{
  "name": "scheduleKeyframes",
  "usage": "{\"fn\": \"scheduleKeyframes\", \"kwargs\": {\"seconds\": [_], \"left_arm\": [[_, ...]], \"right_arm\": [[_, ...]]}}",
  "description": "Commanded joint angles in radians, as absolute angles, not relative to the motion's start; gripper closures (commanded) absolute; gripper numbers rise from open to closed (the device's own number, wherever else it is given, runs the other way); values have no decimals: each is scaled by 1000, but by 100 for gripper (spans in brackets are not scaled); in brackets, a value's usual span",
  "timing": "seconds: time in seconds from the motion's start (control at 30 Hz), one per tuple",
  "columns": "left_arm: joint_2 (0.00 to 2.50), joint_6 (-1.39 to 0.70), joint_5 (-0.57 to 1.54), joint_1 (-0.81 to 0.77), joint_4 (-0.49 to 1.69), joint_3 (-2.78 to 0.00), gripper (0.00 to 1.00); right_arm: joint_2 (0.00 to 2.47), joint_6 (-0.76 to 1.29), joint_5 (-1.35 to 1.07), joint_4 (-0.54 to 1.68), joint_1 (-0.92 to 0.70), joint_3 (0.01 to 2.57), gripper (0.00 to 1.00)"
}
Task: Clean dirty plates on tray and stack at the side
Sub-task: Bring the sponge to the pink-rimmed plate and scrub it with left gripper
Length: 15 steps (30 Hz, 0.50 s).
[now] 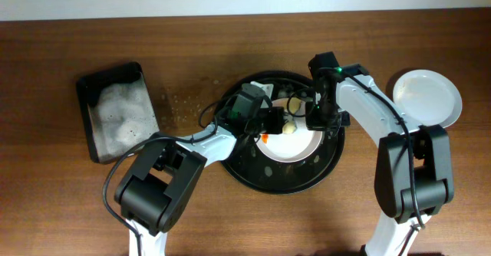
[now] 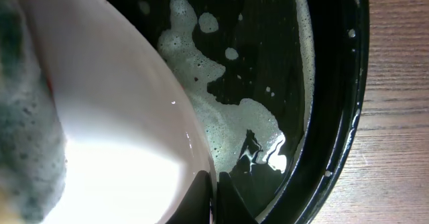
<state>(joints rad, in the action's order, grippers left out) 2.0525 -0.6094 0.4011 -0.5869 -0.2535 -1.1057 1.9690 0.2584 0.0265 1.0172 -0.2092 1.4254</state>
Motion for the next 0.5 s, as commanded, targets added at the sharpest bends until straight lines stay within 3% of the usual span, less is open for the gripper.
{"fn": "scheduleKeyframes", "kwargs": {"seconds": [0.0, 0.13, 0.27, 0.47], "left_arm": [[2062, -614, 376, -558, -239, -1134, 100], [2063, -617, 413, -595, -339, -1193, 100], [2090, -641, 283, -662, -337, -1193, 100], [2162, -692, 291, -651, -299, -1193, 100]], "right_arm": [[1948, 266, 62, 1021, -210, 1438, 96], [1948, 263, 67, 1024, -231, 1438, 96], [1948, 263, 91, 1029, -257, 1438, 96], [1948, 263, 91, 1036, -258, 1438, 96]]}}
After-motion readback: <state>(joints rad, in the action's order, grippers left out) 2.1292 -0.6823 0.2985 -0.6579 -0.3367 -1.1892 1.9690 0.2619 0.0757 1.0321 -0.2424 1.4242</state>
